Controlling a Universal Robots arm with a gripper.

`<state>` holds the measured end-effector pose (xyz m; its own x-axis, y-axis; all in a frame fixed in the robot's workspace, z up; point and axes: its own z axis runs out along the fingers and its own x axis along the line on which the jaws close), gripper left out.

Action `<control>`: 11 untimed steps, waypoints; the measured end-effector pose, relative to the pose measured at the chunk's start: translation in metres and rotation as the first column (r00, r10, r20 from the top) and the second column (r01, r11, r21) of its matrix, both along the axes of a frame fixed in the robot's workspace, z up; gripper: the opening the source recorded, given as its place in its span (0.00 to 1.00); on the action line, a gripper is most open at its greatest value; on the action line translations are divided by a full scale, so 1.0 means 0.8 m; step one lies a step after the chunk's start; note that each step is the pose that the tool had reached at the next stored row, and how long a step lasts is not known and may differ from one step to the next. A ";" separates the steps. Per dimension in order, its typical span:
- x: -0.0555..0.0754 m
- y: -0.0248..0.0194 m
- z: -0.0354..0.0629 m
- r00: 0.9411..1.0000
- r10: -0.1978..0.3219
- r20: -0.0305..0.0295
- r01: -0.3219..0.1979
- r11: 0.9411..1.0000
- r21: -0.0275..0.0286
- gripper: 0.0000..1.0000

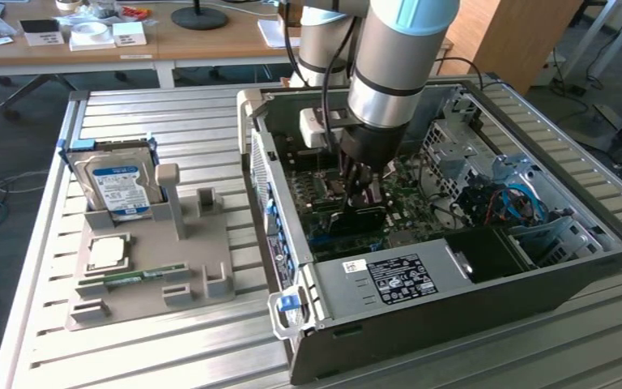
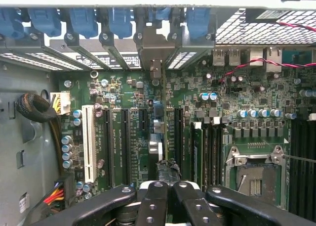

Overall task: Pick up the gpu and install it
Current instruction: 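Press down on the gpu until it lock into place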

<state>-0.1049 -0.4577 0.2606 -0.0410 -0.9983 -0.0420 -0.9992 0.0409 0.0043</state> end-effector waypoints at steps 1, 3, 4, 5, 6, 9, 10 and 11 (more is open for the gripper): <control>0.000 0.0000 0.000 1.000 0.000 0.000 0.000 1.000 0.000 0.11; 0.000 0.0000 0.000 1.000 0.000 0.000 0.000 1.000 0.000 0.11; 0.000 0.0000 0.000 1.000 0.000 0.000 0.000 1.000 0.000 0.11; 0.000 0.0001 0.000 1.000 0.000 0.000 0.000 1.000 0.001 0.11; 0.000 0.0001 0.000 1.000 0.000 0.000 0.000 1.000 0.001 0.11; -0.001 0.0000 -0.001 1.000 0.000 0.000 0.000 1.000 0.000 0.11; -0.001 0.0000 -0.001 1.000 0.000 0.000 0.000 1.000 0.000 0.11; -0.001 0.0000 -0.001 1.000 0.000 0.000 0.000 1.000 0.000 0.11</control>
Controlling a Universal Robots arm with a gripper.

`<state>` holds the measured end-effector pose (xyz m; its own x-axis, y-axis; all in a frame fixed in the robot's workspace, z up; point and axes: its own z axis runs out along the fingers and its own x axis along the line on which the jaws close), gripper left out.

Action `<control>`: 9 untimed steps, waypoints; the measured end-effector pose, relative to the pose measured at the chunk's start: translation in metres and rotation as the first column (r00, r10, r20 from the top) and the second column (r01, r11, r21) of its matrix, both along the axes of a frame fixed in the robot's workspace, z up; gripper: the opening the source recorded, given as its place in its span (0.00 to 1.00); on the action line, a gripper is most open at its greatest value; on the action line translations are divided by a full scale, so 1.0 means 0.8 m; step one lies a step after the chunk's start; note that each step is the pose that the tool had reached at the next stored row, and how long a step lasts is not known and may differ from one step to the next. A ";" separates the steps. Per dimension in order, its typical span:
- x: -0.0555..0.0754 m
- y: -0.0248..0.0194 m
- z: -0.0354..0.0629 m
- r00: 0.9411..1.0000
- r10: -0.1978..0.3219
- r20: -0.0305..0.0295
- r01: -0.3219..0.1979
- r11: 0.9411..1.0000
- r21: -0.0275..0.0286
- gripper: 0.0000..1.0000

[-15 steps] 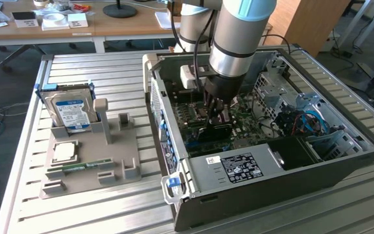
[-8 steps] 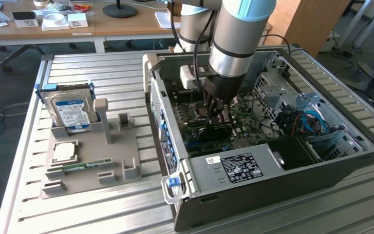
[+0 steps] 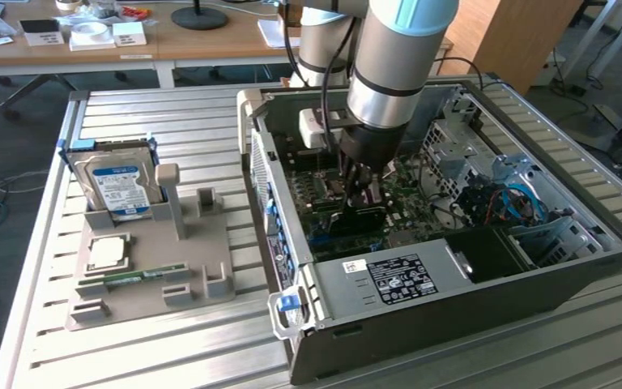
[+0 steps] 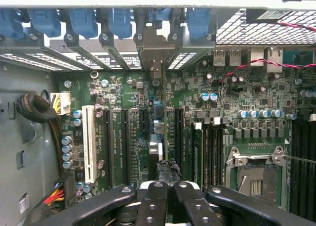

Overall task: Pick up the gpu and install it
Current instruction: 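Press down on the gpu until it lock into place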

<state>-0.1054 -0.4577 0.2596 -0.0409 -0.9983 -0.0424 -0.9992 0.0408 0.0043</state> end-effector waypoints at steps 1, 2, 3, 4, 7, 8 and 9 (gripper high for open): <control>0.000 0.0000 0.000 1.000 0.000 0.000 0.000 1.000 0.000 0.11; 0.000 0.0001 0.000 1.000 0.000 0.000 0.000 1.000 0.000 0.11; 0.000 0.0001 0.000 1.000 0.000 0.000 0.000 1.000 0.000 0.11; 0.000 0.0001 0.000 1.000 0.000 0.000 0.000 1.000 0.000 0.11; 0.000 0.0001 0.000 1.000 0.000 0.000 0.000 1.000 0.000 0.11; 0.000 0.0001 0.001 1.000 0.000 0.000 0.000 1.000 0.001 0.11; 0.000 0.0002 0.001 1.000 0.000 0.001 0.000 1.000 0.001 0.11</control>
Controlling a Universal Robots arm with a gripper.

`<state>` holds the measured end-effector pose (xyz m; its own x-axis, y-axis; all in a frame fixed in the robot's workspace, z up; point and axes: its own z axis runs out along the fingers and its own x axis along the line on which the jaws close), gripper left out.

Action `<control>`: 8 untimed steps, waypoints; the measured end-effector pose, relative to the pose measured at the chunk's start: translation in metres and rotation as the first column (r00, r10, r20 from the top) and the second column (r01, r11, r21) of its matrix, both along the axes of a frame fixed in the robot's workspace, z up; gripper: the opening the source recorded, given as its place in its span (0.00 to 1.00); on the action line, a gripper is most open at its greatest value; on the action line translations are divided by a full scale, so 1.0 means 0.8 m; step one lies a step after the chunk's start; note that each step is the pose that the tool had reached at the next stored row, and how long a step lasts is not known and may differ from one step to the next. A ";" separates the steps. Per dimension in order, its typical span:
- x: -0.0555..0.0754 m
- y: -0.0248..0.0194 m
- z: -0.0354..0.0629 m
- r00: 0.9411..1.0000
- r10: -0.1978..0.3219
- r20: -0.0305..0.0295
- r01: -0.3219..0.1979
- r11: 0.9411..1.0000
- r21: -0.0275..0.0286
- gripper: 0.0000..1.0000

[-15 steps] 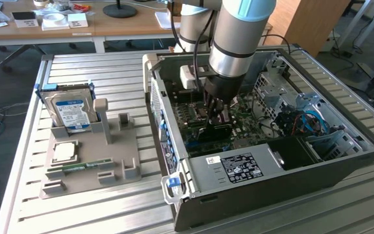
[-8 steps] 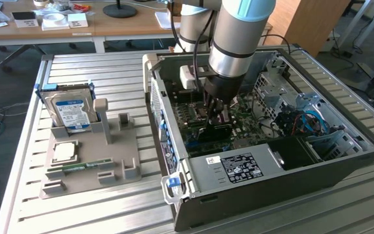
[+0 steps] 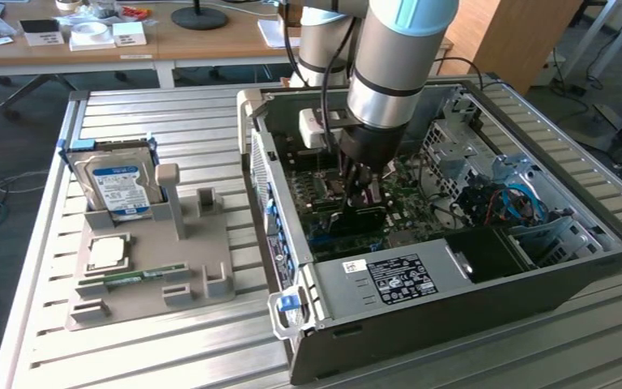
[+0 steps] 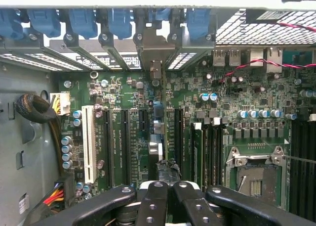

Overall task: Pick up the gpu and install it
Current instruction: 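Press down on the gpu until it lock into place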

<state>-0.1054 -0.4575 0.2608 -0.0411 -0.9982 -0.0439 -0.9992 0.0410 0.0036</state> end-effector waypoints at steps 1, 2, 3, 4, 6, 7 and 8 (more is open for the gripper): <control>0.000 0.0001 0.001 1.000 0.000 0.000 0.000 1.000 0.001 0.11; 0.000 0.0000 0.003 1.000 0.000 0.000 0.000 1.000 -0.001 0.11; 0.000 -0.0001 0.006 1.000 0.000 -0.001 0.000 1.000 -0.002 0.11; 0.000 -0.0001 0.007 1.000 0.000 0.000 0.000 1.000 -0.001 0.11; 0.000 -0.0002 0.011 1.000 0.000 -0.001 0.000 1.000 -0.002 0.11; 0.000 -0.0001 0.013 1.000 0.000 -0.001 0.000 1.000 -0.002 0.11; 0.000 -0.0002 0.015 1.000 0.000 -0.001 0.000 1.000 -0.002 0.11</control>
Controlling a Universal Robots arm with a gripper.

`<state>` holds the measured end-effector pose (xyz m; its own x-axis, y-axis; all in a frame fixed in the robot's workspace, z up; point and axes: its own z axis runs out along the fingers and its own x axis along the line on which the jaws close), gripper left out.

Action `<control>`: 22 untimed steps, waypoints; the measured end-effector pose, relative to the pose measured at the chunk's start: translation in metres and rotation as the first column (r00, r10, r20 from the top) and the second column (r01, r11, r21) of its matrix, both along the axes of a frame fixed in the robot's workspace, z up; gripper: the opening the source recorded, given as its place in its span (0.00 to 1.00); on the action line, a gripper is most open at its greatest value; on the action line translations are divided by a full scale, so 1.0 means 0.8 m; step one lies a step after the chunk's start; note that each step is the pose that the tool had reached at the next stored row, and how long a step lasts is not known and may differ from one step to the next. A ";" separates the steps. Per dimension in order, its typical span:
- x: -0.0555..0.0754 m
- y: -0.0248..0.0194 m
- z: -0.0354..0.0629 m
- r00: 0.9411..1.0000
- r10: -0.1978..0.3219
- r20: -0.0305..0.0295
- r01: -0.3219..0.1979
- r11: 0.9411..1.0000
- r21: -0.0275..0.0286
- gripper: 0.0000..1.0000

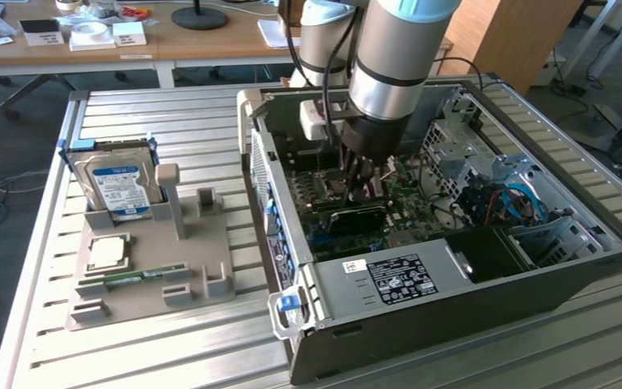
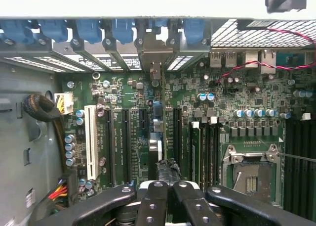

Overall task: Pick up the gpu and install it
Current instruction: 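Press down on the gpu until it lock into place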

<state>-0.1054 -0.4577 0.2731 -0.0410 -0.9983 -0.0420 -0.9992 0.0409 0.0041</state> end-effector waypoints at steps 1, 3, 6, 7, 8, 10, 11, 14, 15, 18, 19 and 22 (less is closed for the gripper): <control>0.000 0.0000 0.002 1.000 0.000 0.000 0.000 1.000 0.000 0.11; 0.000 0.0000 0.007 1.000 0.000 0.000 0.000 1.000 0.000 0.11; 0.000 0.0000 0.014 1.000 0.000 0.000 0.000 1.000 0.000 0.11; 0.000 0.0000 0.017 1.000 0.000 0.000 0.000 1.000 0.000 0.11; 0.000 0.0000 0.019 1.000 0.000 0.000 0.000 1.000 0.000 0.11; 0.000 0.0000 0.025 1.000 0.000 0.000 0.000 1.000 0.000 0.11; 0.000 0.0000 0.028 1.000 0.000 0.000 0.000 1.000 0.000 0.11; 0.000 0.0000 0.038 1.000 -0.001 0.000 0.001 1.000 0.000 0.11; 0.000 0.0000 0.041 1.000 -0.001 0.000 0.001 1.000 0.000 0.11; 0.000 0.0000 0.051 1.000 -0.001 0.000 0.001 1.000 0.000 0.11; 0.000 0.0000 0.054 1.000 -0.002 0.000 0.002 1.000 0.000 0.11; 0.000 0.0000 0.064 1.000 -0.003 0.000 0.003 1.000 0.000 0.11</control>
<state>-0.1054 -0.4577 0.3240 -0.0439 -0.9982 -0.0416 -0.9990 0.0438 0.0041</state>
